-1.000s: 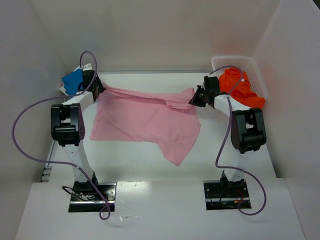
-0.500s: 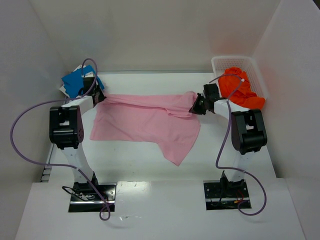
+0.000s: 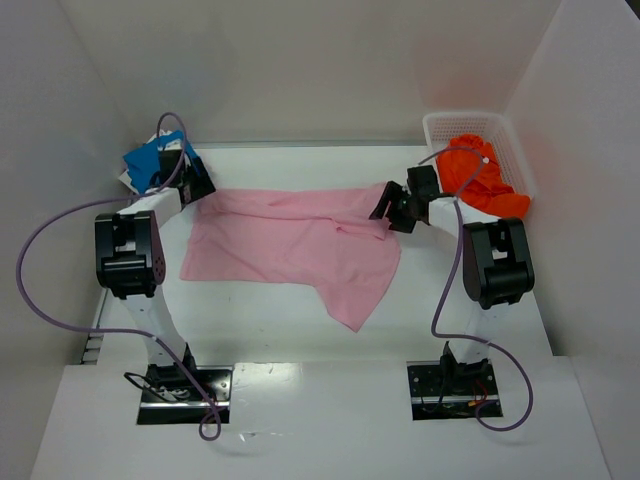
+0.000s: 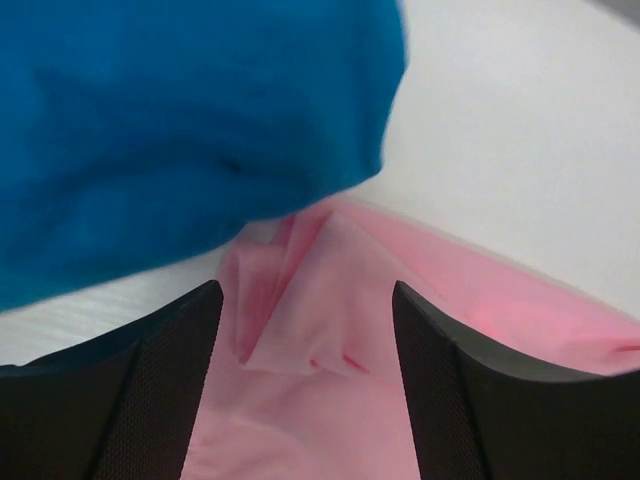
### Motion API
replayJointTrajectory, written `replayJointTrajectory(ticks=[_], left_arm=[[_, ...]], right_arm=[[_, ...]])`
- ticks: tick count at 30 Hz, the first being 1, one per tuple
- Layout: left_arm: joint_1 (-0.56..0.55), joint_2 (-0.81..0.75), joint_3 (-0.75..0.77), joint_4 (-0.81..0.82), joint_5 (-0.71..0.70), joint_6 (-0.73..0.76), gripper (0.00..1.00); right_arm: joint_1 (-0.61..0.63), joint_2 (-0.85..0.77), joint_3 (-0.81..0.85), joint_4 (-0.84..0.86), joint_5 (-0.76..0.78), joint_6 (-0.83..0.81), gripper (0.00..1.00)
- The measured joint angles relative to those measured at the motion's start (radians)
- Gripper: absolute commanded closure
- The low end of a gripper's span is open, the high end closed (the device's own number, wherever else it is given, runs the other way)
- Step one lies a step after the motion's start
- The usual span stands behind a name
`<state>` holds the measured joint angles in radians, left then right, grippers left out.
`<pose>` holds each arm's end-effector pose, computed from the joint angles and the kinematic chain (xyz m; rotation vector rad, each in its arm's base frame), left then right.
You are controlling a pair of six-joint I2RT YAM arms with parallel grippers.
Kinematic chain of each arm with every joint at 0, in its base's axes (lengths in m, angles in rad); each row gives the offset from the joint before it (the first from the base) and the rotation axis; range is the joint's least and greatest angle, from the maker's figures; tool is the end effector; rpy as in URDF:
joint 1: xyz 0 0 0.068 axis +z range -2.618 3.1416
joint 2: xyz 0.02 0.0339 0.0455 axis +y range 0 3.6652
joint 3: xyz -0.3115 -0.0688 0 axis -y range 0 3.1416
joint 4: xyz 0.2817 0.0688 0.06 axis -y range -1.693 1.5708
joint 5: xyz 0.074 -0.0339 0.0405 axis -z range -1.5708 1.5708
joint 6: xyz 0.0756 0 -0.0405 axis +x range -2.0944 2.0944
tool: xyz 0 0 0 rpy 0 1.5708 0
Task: Fold and stack the t-shirts
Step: Fold the flattened tshirt in 1/3 of the way
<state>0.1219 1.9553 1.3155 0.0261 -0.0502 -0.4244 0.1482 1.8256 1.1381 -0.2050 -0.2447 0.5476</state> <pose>0.5165 0.0671 0.1961 -0.6171 2.0971 -0.1166 0.4392 0.0841 0.1678 0.3929 2.4925 0.5946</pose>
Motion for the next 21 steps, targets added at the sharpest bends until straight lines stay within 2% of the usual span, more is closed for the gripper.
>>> replayJointTrajectory(ticks=[4,10,14,21], left_arm=[[0.013,0.000,0.065,-0.004,0.078,0.003,0.18],[0.017,0.000,0.108,0.002,0.231,0.029,0.16],[0.014,0.000,0.104,-0.024,0.285,0.053,0.16],[0.014,-0.027,0.026,-0.098,0.371,0.084,0.16]], right_arm=[[0.000,0.000,0.050,-0.020,0.015,-0.014,0.21],[0.000,0.008,0.114,-0.026,0.051,-0.026,0.21],[0.000,0.051,0.164,-0.034,0.053,-0.044,0.29],[0.000,0.059,0.140,-0.076,0.046,-0.055,0.31]])
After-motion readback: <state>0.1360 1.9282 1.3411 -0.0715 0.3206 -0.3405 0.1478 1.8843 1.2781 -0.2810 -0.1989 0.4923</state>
